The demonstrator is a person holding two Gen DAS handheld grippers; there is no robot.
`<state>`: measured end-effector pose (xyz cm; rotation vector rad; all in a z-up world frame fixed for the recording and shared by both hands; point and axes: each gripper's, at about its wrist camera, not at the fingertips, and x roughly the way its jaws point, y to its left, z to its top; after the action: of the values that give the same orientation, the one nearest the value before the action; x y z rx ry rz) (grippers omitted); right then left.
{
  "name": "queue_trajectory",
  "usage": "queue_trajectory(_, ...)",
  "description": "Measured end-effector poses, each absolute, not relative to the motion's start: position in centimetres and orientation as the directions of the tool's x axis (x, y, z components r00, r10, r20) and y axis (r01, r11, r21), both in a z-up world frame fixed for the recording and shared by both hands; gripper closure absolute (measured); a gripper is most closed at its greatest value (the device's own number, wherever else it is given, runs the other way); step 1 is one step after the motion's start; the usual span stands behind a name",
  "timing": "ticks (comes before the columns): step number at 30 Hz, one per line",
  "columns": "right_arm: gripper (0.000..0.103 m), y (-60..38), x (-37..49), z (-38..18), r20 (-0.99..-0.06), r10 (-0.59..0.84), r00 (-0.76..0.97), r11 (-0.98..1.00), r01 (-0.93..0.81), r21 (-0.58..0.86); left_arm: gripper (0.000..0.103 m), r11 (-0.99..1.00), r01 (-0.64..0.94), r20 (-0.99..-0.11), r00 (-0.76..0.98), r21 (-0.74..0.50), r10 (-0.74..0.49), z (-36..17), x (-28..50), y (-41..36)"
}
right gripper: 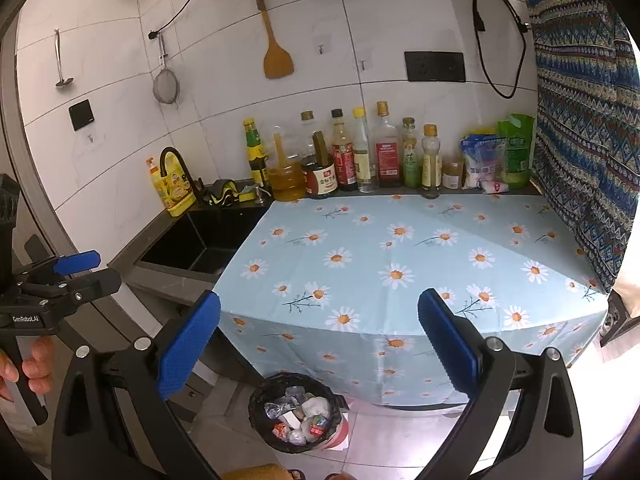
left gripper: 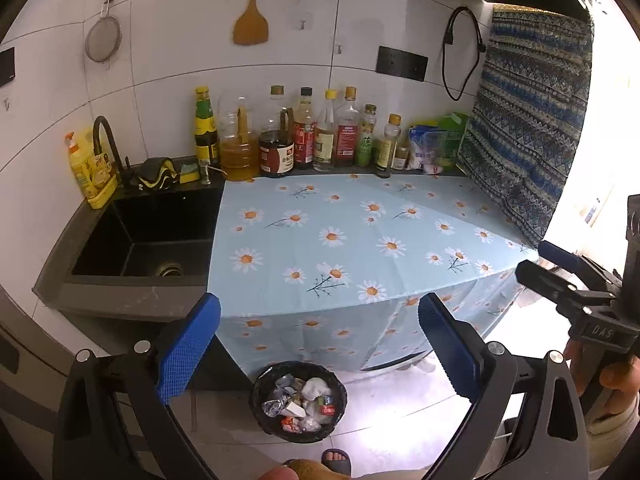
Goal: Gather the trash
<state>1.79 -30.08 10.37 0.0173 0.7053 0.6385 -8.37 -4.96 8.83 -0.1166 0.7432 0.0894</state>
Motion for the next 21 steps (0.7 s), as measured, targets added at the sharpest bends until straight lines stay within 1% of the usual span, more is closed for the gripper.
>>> queue_trajectory(11, 0.005, -29.8, 1.3, 10.3, -0.609, 0.557, 0.564, 0.806, -0.544, 0.233, 0.007, 0.983, -0.170, -0.699, 0.711, -0.071, 0.073, 7.7, -9.3, -3.7)
queue_trajectory(21, 0.005, -29.5, 1.3, 9.7, -0.630, 0.556, 0.542, 0.807, -0.532, 0.256, 0.007, 0.982, -0.170, -0.706, 0.705, -0.081, 0.064, 7.3, -9.7, -3.3)
